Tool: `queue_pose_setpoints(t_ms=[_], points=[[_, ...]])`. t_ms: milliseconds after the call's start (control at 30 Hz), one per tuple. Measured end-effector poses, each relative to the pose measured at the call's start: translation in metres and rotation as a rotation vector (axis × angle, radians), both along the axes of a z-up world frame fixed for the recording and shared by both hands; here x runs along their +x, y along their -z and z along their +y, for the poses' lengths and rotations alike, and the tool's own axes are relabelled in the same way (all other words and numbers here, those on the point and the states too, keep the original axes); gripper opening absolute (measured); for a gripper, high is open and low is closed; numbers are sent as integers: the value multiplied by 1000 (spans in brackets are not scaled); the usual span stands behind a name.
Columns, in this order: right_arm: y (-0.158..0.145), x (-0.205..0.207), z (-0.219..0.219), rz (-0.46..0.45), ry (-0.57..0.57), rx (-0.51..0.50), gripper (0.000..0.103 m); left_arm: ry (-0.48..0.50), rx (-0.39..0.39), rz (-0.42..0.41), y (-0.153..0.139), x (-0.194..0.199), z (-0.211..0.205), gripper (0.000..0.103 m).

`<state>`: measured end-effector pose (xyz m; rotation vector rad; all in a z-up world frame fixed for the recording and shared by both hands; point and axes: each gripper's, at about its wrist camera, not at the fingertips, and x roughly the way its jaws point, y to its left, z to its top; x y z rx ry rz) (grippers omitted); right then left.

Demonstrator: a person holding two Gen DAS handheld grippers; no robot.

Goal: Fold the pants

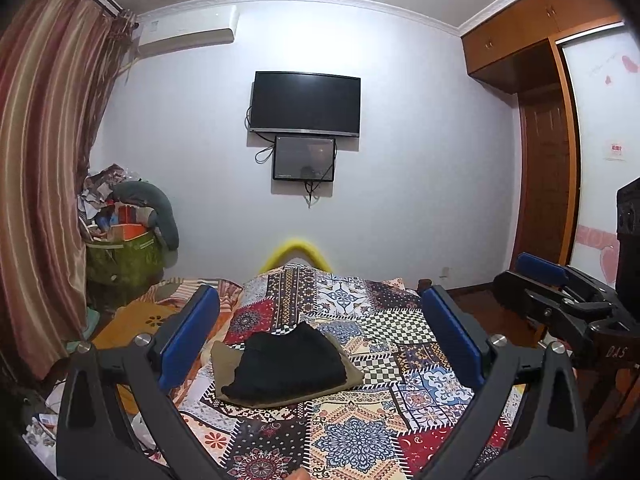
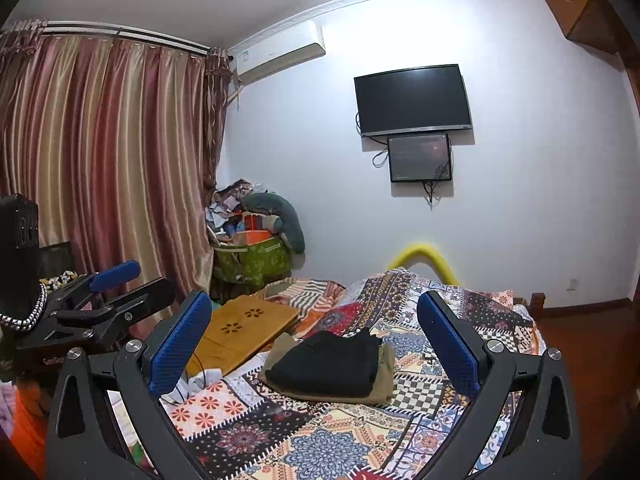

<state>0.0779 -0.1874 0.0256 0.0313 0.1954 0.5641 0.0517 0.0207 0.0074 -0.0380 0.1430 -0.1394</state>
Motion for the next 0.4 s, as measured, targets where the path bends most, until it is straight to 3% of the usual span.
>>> queue_pose_setpoints(t_ms=[400], points=[[2, 1, 0, 6, 9, 8, 102, 19, 24, 5, 1, -1, -5, 102]])
